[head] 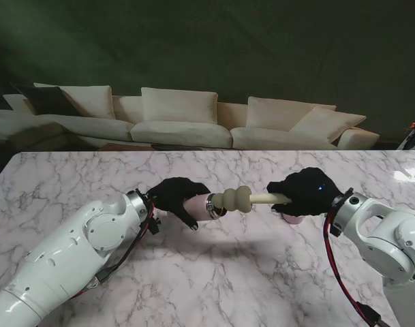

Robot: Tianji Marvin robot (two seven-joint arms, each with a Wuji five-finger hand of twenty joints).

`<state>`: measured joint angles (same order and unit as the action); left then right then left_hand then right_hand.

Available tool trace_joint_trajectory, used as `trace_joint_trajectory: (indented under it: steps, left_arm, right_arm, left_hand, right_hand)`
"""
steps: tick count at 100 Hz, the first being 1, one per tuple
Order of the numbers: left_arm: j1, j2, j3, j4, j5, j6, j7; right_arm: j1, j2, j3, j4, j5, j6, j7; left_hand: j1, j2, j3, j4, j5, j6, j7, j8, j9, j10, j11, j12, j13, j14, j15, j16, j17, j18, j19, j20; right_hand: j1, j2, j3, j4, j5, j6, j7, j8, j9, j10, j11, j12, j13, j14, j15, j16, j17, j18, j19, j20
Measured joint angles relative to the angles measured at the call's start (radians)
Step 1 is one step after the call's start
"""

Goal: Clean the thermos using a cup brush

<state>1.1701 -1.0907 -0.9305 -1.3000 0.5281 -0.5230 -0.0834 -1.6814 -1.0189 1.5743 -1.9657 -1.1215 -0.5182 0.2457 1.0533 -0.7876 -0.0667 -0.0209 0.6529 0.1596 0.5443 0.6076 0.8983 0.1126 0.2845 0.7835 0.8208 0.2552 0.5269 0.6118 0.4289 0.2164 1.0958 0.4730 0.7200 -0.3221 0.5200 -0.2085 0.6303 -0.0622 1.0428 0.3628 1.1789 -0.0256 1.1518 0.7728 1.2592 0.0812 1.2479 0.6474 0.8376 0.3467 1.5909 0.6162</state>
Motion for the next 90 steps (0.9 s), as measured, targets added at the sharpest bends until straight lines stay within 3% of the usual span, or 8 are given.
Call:
trace_joint_trajectory:
  steps: [27, 58, 90]
  left_arm:
    - [0.0, 0.001, -0.002, 0.001, 0.007, 0.002, -0.002]
    - [-0.006, 0.002, -0.001, 0.003, 0.02, -0.002, -0.001]
    - [-0.035, 0.003, 0.035, 0.016, 0.016, 0.02, -0.002]
  right_arm:
    - [-0.005, 0.001, 0.011, 0.002, -0.019, 0.0, -0.001]
    - [0.035, 0.011, -0.051, 0.027, -0.09, 0.002, 0.024]
    - [0.087, 0.019, -0.132, 0.014, -0.13, 0.088, 0.153]
  left_hand:
    - [0.0, 0.0, 0.0, 0.0, 0.0, 0.0, 0.0, 0.0, 0.0, 0.0, 0.0, 0.0, 0.0, 0.0, 0.0, 0.0, 0.0, 0.0, 0.0, 0.0]
    - [0.0, 0.0, 0.0, 0.0, 0.0, 0.0, 0.0, 0.0, 0.0, 0.0, 0.0, 0.0, 0.0, -0.001, 0.0, 0.0, 0.0, -0.001, 0.0, 0.0]
    - [0.0, 0.0, 0.0, 0.0, 0.0, 0.001, 0.0, 0.0, 0.0, 0.006, 0.002, 0.0, 0.0, -0.001, 0.005, 0.002, 0.005, -0.001, 0.0, 0.0]
  right_hand:
    - [0.0, 0.0, 0.006, 0.0, 0.005, 0.0, 0.0, 0.0, 0.0, -0.001, 0.0, 0.0, 0.0, 0.0, 0.0, 0.0, 0.0, 0.0, 0.0, 0.0]
    - [0.0, 0.0, 0.022, 0.0, 0.009, 0.0, 0.0, 0.0, 0.012, -0.001, 0.0, 0.0, 0.0, -0.002, 0.008, 0.0, 0.013, 0.0, 0.0, 0.0]
    - [0.0, 0.0, 0.073, 0.0, 0.022, 0.0, 0.0, -0.001, 0.026, -0.001, 0.001, 0.0, 0.0, -0.002, 0.01, 0.001, 0.024, 0.0, 0.0, 0.0]
